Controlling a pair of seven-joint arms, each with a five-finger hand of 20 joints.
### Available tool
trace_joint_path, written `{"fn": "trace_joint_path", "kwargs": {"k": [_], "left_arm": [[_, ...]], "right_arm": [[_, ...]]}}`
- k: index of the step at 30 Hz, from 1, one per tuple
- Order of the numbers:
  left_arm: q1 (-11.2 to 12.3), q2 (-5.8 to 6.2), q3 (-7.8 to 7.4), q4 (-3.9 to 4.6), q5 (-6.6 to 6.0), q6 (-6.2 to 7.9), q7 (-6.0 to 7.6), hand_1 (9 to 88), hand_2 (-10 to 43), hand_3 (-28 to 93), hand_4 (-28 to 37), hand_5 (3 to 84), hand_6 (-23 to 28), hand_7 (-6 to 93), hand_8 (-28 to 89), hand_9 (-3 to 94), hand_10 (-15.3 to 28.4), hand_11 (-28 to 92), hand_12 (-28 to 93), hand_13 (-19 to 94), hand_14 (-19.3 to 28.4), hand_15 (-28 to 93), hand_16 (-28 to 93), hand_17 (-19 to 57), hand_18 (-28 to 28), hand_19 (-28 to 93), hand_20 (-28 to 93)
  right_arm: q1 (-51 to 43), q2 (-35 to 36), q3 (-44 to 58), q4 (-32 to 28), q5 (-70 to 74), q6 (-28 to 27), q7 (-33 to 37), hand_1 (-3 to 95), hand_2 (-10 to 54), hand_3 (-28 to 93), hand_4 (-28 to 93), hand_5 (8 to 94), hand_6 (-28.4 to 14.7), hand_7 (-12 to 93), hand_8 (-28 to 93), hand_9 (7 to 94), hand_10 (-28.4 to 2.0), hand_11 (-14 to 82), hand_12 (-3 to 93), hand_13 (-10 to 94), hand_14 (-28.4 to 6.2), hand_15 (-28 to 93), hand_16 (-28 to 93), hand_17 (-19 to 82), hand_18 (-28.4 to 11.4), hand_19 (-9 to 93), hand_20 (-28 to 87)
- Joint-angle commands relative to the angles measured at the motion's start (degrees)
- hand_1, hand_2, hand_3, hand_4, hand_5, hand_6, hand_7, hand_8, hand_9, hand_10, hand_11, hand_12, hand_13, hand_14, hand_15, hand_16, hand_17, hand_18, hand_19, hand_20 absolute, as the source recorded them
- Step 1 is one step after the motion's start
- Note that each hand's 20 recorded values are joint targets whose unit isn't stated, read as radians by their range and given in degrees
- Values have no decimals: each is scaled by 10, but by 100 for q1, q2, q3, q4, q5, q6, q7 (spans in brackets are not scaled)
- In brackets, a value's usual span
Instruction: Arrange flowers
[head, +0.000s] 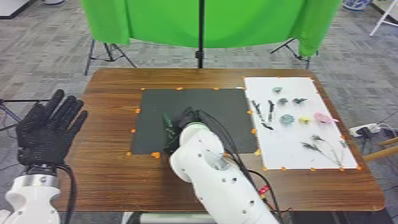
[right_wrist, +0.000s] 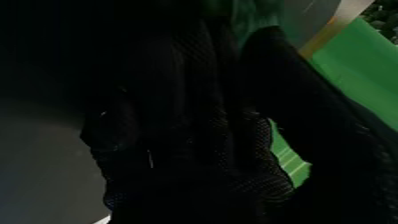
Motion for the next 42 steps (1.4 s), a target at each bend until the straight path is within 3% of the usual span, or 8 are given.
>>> {"fn": "trace_joint_path", "kwargs": {"k": [1, 9, 15, 19, 21, 25, 35, 42], "left_arm": [[200, -89, -70, 13, -72, -59, 84, 275, 86, 785, -283, 434, 62, 66, -83, 382, 125, 111, 78, 317, 100, 94, -25, -38, 122, 266, 106], [360, -194, -215, -28, -91, -101, 109, 275, 88, 787, -283, 435, 63, 67, -84, 383, 126, 113, 78, 319, 103, 96, -22, -39, 122, 270, 107], [371, -228, -212, -39, -60, -80, 54, 275, 89, 788, -283, 437, 65, 70, -83, 384, 127, 119, 80, 318, 111, 106, -17, -40, 120, 270, 108], [368, -249, -234, -43, 135, 26, -29, 274, 90, 787, -283, 437, 66, 71, -83, 383, 129, 122, 83, 315, 119, 116, -12, -42, 120, 271, 111], [337, -265, -219, -32, 142, 5, -44, 274, 90, 787, -283, 437, 67, 73, -82, 382, 128, 125, 87, 313, 121, 122, -9, -43, 120, 272, 112], [308, -253, -215, -9, 82, -54, -56, 274, 94, 784, -283, 436, 71, 73, -82, 378, 133, 129, 90, 309, 124, 130, -7, -44, 121, 273, 114], [220, -238, -137, 69, -17, -147, -184, 272, 95, 785, -283, 434, 71, 72, -81, 376, 133, 132, 90, 307, 124, 132, -11, -45, 123, 273, 115], [144, -185, -77, 87, -26, -131, -244, 272, 95, 785, -283, 434, 72, 73, -81, 377, 133, 133, 90, 308, 124, 134, -11, -45, 123, 273, 115]], "right_arm": [[-179, 165, -69, -284, 345, 335, 43, 390, -63, 838, -164, 667, -98, 189, -80, 744, -199, 324, 222, 722, -151, 605, 226, 454, -255, 932, 386], [-271, 683, -25, -1061, 670, 1, -269, 341, -13, 827, -168, 644, -115, 124, -100, 743, -211, 291, 205, 716, -162, 602, 222, 448, -257, 932, 385], [-423, 985, 32, -1407, 71, -1145, -852, 276, 59, 804, -169, 657, -130, 73, -94, 727, -238, 172, 168, 700, -181, 559, 206, 427, -265, 932, 383], [-501, 1145, 88, -1472, -703, -2457, -2047, 259, 80, 794, -164, 706, -124, 81, -97, 644, -252, 136, 164, 596, -208, 594, 216, 374, -260, 930, 387], [-581, 1272, -31, -1349, -1901, -2429, -2895, 253, 90, 803, -169, 725, -109, 83, -101, 583, -229, 109, 146, 469, -228, 622, 198, 294, -255, 903, 378], [-648, 1384, 3, -1244, -2614, -2712, -3654, 262, 97, 805, -168, 781, -85, 98, -112, 559, -185, 68, 112, 417, -217, 607, 173, 245, -249, 866, 397], [-811, 1122, 110, -1179, -2442, -3682, -4039, 267, 98, 811, -178, 777, -70, 97, -122, 518, -160, 58, 90, 398, -195, 538, 155, 204, -236, 817, 441], [-880, 973, 43, -1224, -2052, -3723, -3797, 264, 107, 817, -181, 754, -61, 93, -113, 506, -159, 58, 90, 397, -193, 520, 158, 203, -235, 807, 456]]}}
